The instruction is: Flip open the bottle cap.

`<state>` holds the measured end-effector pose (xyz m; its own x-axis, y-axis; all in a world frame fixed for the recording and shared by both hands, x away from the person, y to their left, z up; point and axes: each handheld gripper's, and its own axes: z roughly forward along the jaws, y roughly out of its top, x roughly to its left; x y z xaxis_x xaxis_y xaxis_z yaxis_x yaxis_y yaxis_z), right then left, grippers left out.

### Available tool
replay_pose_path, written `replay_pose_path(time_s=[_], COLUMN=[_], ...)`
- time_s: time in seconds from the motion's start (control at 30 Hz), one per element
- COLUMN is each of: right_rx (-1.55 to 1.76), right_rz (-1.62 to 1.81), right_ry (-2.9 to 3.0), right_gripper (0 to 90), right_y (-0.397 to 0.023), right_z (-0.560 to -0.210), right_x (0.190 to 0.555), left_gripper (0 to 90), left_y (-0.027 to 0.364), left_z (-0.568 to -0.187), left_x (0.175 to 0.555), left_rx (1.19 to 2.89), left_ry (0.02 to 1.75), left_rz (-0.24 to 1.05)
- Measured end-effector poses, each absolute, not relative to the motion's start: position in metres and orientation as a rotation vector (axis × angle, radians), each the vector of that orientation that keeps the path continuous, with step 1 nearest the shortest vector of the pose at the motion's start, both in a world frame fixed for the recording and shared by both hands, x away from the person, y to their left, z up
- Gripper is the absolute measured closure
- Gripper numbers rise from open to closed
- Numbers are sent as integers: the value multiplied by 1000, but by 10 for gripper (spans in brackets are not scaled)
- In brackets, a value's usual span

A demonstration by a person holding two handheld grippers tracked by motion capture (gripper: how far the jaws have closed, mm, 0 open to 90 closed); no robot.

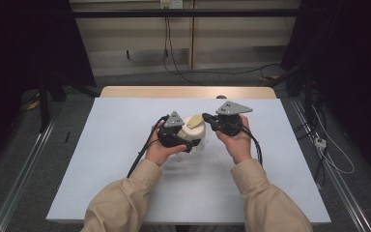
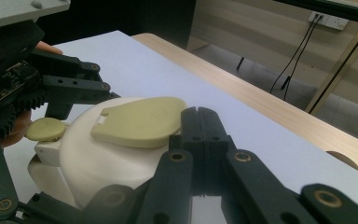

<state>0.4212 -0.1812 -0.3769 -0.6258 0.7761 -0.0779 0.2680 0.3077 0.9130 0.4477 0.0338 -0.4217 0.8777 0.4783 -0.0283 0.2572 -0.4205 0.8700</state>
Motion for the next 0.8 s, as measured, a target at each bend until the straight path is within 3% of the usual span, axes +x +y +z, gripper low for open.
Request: replay_pose_path(time_s=[0.8], right_rx=[849], right_rz=[1185], right_ry=[2157], right_gripper=[900], right_y=[-185], right_z=[-388], right_x=[429], left_gripper=[106], left_y=[34], left_z=[-422], left_x=[448], left_rx=[2027], left_ry=[535], left_rz=[271])
